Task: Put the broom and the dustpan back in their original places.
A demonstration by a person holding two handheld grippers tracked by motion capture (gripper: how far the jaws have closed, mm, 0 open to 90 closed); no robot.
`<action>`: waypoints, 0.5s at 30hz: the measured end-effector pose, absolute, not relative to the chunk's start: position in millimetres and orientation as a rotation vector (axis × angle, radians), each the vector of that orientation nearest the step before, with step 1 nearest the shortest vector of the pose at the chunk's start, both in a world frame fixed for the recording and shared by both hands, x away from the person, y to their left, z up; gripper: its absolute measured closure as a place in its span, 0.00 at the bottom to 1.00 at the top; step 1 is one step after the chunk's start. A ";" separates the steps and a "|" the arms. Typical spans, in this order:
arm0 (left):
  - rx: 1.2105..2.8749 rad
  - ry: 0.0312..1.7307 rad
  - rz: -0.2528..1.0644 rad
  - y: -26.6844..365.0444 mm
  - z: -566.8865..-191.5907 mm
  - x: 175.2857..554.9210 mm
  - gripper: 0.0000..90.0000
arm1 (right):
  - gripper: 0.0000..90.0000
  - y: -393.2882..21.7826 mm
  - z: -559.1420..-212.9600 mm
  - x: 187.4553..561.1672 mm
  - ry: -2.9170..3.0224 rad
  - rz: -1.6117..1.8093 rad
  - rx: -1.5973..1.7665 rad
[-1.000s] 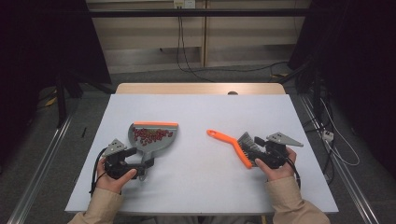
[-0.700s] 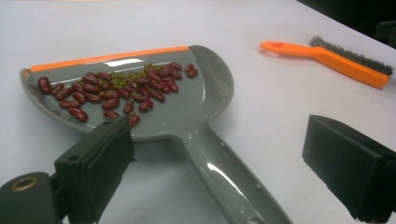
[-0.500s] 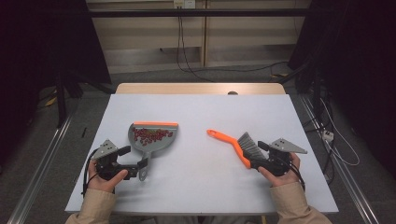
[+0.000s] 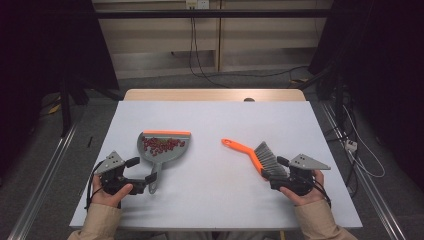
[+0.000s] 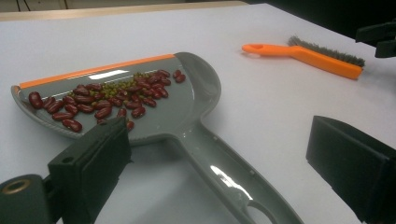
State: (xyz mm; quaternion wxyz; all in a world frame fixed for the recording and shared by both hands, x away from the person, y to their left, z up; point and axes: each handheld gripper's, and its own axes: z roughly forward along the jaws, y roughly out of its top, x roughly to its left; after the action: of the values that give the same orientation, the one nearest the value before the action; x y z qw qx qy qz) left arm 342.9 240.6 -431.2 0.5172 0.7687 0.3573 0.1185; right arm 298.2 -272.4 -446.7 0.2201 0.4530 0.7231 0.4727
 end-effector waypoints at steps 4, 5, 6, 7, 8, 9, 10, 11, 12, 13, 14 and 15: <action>1.842 0.856 0.283 242.1 -431.8 342.7 0.07 | 0.23 -274.0 -448.1 297.0 2.014 1.295 1.248; 1.851 0.849 0.283 243.3 -432.0 342.7 0.07 | 0.23 -274.8 -448.2 296.6 2.014 1.290 1.244; 1.851 0.852 0.279 243.9 -432.5 342.5 0.07 | 0.23 -275.6 -448.3 296.4 2.018 1.290 1.241; 1.851 0.852 0.275 244.6 -433.2 342.4 0.07 | 0.22 -276.2 -448.4 296.0 2.019 1.291 1.246; 1.855 0.850 0.273 245.3 -433.5 341.9 0.07 | 0.22 -277.3 -448.9 295.8 2.021 1.286 1.240; 1.857 0.848 0.274 245.7 -433.6 341.3 0.07 | 0.22 -278.1 -449.3 295.4 2.023 1.284 1.245; 1.858 0.847 0.274 246.1 -433.8 340.9 0.07 | 0.22 -278.7 -449.6 294.9 2.023 1.283 1.250; 1.860 0.844 0.274 246.6 -433.9 340.7 0.07 | 0.22 -279.4 -449.9 294.6 2.022 1.281 1.250; 1.860 0.844 0.273 246.9 -434.2 340.7 0.07 | 0.22 -279.9 -450.1 294.2 2.024 1.281 1.255; 1.859 0.843 0.272 247.3 -434.6 341.0 0.07 | 0.22 -280.4 -450.3 294.0 2.025 1.280 1.252; 1.858 0.845 0.273 247.3 -434.5 341.1 0.07 | 0.22 -280.7 -450.1 293.8 2.025 1.276 1.249; 1.855 0.847 0.273 247.1 -434.5 341.1 0.07 | 0.22 -280.7 -450.0 293.7 2.025 1.278 1.248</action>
State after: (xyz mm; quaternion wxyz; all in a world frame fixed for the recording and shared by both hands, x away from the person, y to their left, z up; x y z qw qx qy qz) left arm 341.1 247.1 -434.5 0.5158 0.7725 0.3525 0.1138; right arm 293.7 -280.7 -450.0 0.2189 0.4511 0.7316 0.4619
